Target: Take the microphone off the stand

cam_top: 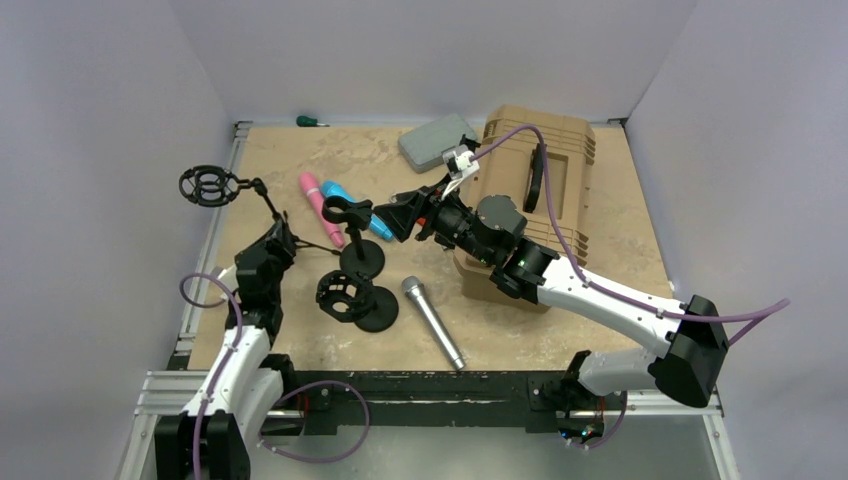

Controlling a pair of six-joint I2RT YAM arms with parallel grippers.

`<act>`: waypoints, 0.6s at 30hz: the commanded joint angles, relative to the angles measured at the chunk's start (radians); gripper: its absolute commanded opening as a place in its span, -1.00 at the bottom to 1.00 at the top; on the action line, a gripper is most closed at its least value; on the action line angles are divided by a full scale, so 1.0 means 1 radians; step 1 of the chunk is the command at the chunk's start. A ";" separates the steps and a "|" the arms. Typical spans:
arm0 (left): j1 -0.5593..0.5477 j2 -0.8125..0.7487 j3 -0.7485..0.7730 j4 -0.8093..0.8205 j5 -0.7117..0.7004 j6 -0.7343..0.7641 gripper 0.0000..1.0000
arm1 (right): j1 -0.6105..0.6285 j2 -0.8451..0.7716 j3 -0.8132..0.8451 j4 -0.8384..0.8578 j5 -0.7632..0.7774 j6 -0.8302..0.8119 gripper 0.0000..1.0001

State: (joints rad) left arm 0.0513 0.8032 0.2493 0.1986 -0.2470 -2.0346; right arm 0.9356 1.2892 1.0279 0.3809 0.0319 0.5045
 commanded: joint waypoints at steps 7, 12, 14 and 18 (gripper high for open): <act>0.006 -0.035 -0.028 -0.139 -0.021 -0.012 0.66 | -0.003 0.016 0.020 0.042 -0.020 0.002 0.28; 0.007 -0.121 0.007 -0.307 -0.015 0.127 0.71 | -0.003 0.012 0.018 0.040 -0.016 0.001 0.28; 0.007 -0.176 0.022 -0.398 -0.003 0.182 0.71 | -0.003 0.011 0.018 0.039 -0.013 0.000 0.28; 0.007 -0.299 0.029 -0.572 0.008 0.278 0.69 | -0.003 0.009 0.018 0.039 -0.013 -0.001 0.28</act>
State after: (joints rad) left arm 0.0532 0.5991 0.2325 -0.1734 -0.2512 -1.8957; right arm 0.9356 1.3087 1.0279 0.3809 0.0303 0.5045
